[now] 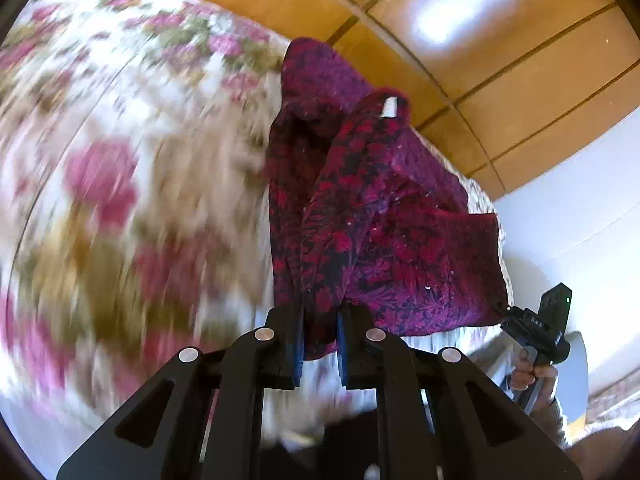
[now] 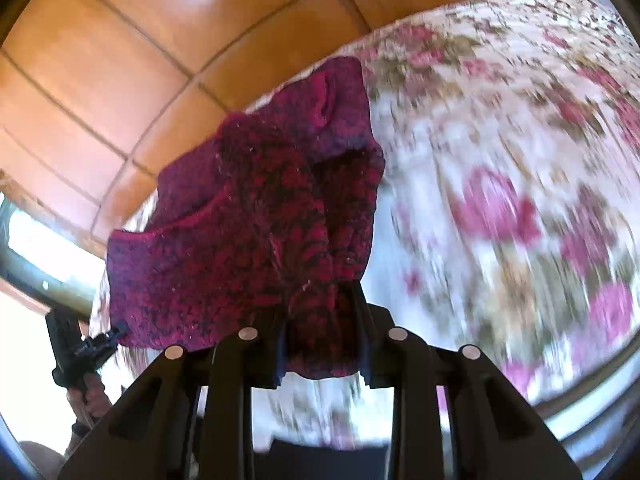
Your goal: Fold small clothes
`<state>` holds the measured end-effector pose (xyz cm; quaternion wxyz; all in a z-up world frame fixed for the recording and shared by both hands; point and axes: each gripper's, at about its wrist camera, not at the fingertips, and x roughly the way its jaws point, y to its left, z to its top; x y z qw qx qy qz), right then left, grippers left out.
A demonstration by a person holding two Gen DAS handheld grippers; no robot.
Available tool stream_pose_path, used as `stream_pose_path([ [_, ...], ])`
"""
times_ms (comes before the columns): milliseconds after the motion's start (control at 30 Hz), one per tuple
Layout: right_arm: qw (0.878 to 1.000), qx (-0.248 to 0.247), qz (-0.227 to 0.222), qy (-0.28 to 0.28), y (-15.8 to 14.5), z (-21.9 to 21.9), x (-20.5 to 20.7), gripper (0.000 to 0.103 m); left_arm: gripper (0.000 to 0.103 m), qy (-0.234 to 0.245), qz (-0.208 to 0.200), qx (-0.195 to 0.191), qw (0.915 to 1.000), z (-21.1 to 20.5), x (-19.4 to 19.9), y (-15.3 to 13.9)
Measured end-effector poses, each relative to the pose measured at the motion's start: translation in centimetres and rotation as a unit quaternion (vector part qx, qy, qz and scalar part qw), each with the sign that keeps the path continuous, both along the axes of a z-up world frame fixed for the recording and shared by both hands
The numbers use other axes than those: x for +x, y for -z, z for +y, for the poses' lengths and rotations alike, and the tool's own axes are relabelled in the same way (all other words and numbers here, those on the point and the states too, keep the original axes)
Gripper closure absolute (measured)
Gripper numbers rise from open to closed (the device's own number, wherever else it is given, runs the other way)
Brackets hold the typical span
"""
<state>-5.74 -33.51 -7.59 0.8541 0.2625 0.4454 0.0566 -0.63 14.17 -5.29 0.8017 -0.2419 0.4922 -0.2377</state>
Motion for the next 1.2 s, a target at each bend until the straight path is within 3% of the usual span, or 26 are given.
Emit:
stream_pose_path([
  [100, 1.000, -0.026, 0.008, -0.012, 0.1, 0.7, -1.2, 0.077, 0.086, 0.005, 0.001, 0.028, 0.9996, -0.1, -1.4, 0.0],
  [167, 0.999, -0.052, 0.000, 0.002, -0.5, 0.6, -0.6, 0.056, 0.072, -0.004, -0.020, 0.048, 0.9986, 0.0, -1.0, -1.1],
  [200, 0.998, -0.056, -0.011, 0.007, -1.0, 0.5, -0.5, 0.052, 0.056, -0.008, -0.031, 0.056, 0.9979, 0.2, -0.7, -1.6],
  [233, 0.997, -0.069, -0.030, 0.013, -2.0, 0.5, 0.0, 0.047, 0.047, -0.016, -0.048, 0.067, 0.9964, 0.3, -0.3, -2.2],
  [267, 0.996, -0.083, -0.042, 0.014, -2.7, 0.6, 0.3, 0.044, 0.047, -0.024, -0.067, 0.079, 0.9943, 0.3, -0.1, -2.9],
  [433, 0.983, -0.163, -0.082, -0.018, -5.0, 3.4, 3.6, 0.044, 0.047, 0.004, -0.150, 0.145, 0.9780, -2.3, 2.6, -5.4],
  [533, 0.974, -0.208, -0.075, -0.044, -4.1, 5.3, 6.1, 0.047, 0.047, 0.044, -0.163, 0.183, 0.9686, -4.7, 4.1, -5.1],
  [600, 0.969, -0.232, -0.059, -0.055, -3.1, 6.0, 7.2, 0.050, 0.047, 0.063, -0.150, 0.187, 0.9688, -5.4, 5.5, -4.0],
  [667, 0.965, -0.252, -0.040, -0.060, -1.8, 6.1, 8.1, 0.066, 0.047, 0.075, -0.148, 0.181, 0.9695, -6.0, 6.2, -3.3],
  [700, 0.966, -0.249, -0.034, -0.059, -1.5, 5.8, 8.3, 0.071, 0.055, 0.080, -0.148, 0.181, 0.9690, -6.2, 6.4, -2.9],
  [733, 0.968, -0.242, -0.035, -0.058, -1.3, 5.5, 7.9, 0.076, 0.081, 0.082, -0.146, 0.179, 0.9694, -6.2, 6.5, -2.5],
  [767, 0.969, -0.238, -0.039, -0.056, -1.4, 5.3, 7.6, 0.079, 0.086, 0.086, -0.145, 0.173, 0.9704, -6.1, 6.5, -2.3],
  [867, 0.970, -0.235, -0.049, -0.051, -2.6, 5.2, 6.5, 0.083, 0.089, 0.073, -0.164, 0.163, 0.9702, -5.7, 5.4, -2.6],
  [967, 0.972, -0.218, -0.070, -0.052, -4.8, 5.1, 5.0, 0.084, 0.090, 0.056, -0.170, 0.126, 0.9757, -4.6, 3.9, -4.0],
  [1067, 0.975, -0.198, -0.088, -0.051, -6.8, 4.7, 4.0, 0.084, 0.090, 0.053, -0.189, 0.101, 0.9753, -3.7, 2.6, -5.6],
  [1200, 0.979, -0.169, -0.109, -0.034, -8.6, 3.6, 5.1, 0.084, 0.090, 0.033, -0.200, 0.081, 0.9759, -3.3, 3.7, -7.3],
])
